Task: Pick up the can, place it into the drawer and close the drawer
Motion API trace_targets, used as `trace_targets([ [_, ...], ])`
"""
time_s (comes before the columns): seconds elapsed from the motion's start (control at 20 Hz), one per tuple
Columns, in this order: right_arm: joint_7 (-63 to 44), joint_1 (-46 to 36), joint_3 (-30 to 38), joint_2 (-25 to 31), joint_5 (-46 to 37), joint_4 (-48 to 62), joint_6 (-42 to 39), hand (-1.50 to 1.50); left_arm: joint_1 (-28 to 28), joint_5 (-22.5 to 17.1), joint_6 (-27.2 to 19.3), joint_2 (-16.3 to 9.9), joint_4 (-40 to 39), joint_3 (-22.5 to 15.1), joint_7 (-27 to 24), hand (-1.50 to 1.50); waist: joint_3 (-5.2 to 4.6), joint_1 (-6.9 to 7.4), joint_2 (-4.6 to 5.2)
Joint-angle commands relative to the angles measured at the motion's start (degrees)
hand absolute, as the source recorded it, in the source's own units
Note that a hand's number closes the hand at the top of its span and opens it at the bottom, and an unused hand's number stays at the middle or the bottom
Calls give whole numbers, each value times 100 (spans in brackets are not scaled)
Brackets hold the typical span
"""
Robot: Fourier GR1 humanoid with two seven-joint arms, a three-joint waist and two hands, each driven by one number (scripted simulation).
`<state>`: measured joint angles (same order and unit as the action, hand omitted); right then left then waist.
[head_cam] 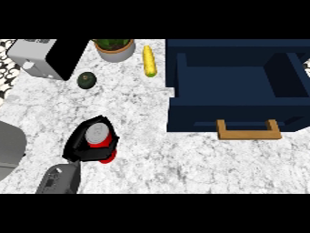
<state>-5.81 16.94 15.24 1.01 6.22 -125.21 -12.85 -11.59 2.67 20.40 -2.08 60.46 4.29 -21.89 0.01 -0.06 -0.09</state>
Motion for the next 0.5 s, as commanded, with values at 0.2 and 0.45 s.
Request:
trace_targets([
  [0.2,228,22,32,-94,6,172,7,-150,-316,-442,-1586,-67,17,1282,137,150,0,10,9],
  [0.45,-257,151,370,180,631,-354,-156,-150,-334,-589,-1498,-203,954,967,1027,150,-1,-13,-3],
])
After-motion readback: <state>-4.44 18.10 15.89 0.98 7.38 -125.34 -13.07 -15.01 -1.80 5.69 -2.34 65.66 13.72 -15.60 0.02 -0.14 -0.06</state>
